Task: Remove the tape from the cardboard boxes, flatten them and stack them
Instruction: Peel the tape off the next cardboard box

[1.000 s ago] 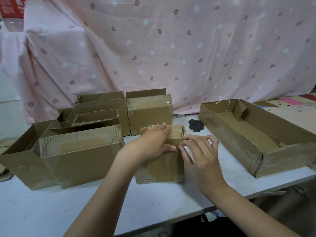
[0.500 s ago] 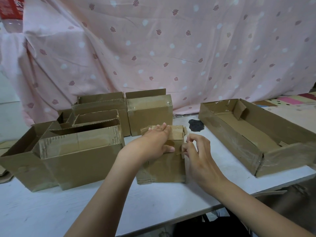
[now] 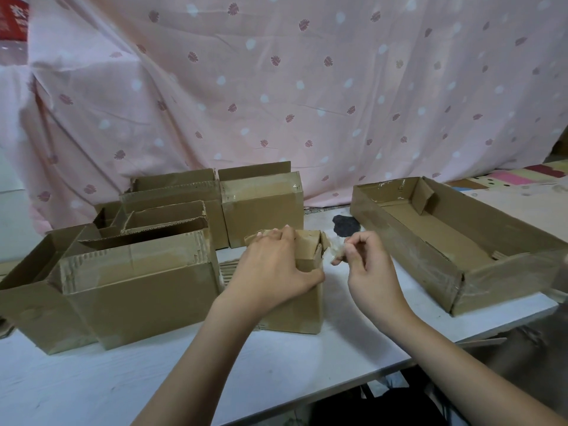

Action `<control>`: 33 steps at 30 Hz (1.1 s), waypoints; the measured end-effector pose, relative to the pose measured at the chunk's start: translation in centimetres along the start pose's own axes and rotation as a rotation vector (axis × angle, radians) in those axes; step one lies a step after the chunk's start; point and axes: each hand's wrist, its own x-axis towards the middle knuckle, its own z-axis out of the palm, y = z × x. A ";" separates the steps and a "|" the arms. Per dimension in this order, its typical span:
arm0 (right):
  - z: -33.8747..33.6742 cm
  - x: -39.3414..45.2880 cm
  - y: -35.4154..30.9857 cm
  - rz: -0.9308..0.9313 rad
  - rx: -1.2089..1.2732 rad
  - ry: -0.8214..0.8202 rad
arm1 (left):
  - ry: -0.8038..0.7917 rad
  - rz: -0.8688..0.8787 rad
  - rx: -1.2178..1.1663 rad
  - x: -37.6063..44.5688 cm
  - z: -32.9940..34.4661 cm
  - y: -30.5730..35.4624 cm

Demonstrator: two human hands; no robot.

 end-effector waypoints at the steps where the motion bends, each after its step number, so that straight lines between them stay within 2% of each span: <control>1: 0.1 0.0 -0.2 0.057 0.091 -0.003 | -0.003 0.002 -0.003 -0.1 0.1 0.1; 4: 0.1 0.1 -1.6 0.266 0.444 0.040 | 0.000 0.031 0.001 -0.4 0.3 0.3; 5: 0.1 0.2 -1.9 0.312 0.447 0.036 | -0.003 0.041 0.002 -0.6 0.3 0.4; 9: 0.1 -0.2 -0.8 0.288 0.051 -0.070 | -0.032 0.085 0.007 -0.8 0.6 0.3; 14: 0.0 -0.4 -0.7 0.235 -0.031 -0.050 | -0.093 0.127 0.085 -0.6 0.3 0.3; 17: -0.1 -0.1 -0.9 0.248 -0.121 0.021 | -0.116 0.138 0.098 -0.8 0.2 0.7; 22: -0.4 -0.3 -1.9 0.349 0.215 -0.090 | -0.148 0.158 0.085 -0.8 -0.1 0.4; 33: 0.5 0.2 -1.7 0.285 0.328 -0.167 | -0.096 0.151 -0.071 -1.3 -1.4 -1.4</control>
